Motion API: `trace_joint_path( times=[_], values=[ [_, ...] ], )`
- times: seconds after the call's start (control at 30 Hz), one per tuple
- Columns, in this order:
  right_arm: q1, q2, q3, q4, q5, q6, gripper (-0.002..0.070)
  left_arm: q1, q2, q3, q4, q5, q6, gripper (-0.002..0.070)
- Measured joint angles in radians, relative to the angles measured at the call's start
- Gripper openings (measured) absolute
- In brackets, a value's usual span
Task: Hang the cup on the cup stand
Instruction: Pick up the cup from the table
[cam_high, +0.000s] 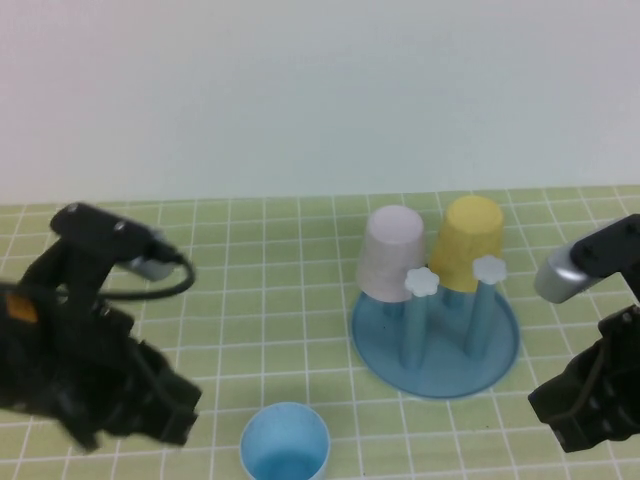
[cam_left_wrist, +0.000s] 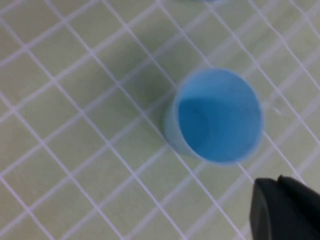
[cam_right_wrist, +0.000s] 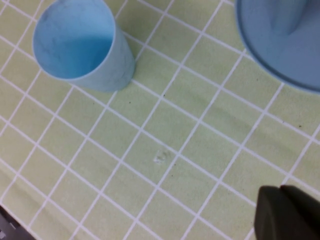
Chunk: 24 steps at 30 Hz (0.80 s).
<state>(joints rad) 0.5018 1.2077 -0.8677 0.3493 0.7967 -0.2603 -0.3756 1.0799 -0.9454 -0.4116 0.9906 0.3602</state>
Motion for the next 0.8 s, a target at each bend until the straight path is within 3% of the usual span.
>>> trace_joint_path(
  times=[0.07,0.23,0.33,0.53,0.8],
  values=[
    [0.000,0.000,0.000,0.000,0.005,-0.002,-0.0001,-0.049,0.026,-0.021,0.058,-0.051,-0.073,-0.0002],
    [0.000,0.002,0.000,0.000,0.041,-0.005,-0.0001,-0.122,0.100,-0.060,0.087,-0.068,-0.093,0.0008],
    [0.000,0.002,0.000,0.000,0.048,-0.005,-0.0001,-0.139,0.181,-0.083,0.127,-0.043,-0.093,0.0077],
    [0.000,0.002,0.000,0.000,0.048,-0.021,-0.0001,-0.142,0.317,-0.150,0.155,-0.016,-0.133,0.0309],
    [0.002,0.002,0.000,0.000,0.064,-0.028,-0.0001,-0.145,0.447,-0.226,0.194,0.010,-0.031,0.0346]
  ],
)
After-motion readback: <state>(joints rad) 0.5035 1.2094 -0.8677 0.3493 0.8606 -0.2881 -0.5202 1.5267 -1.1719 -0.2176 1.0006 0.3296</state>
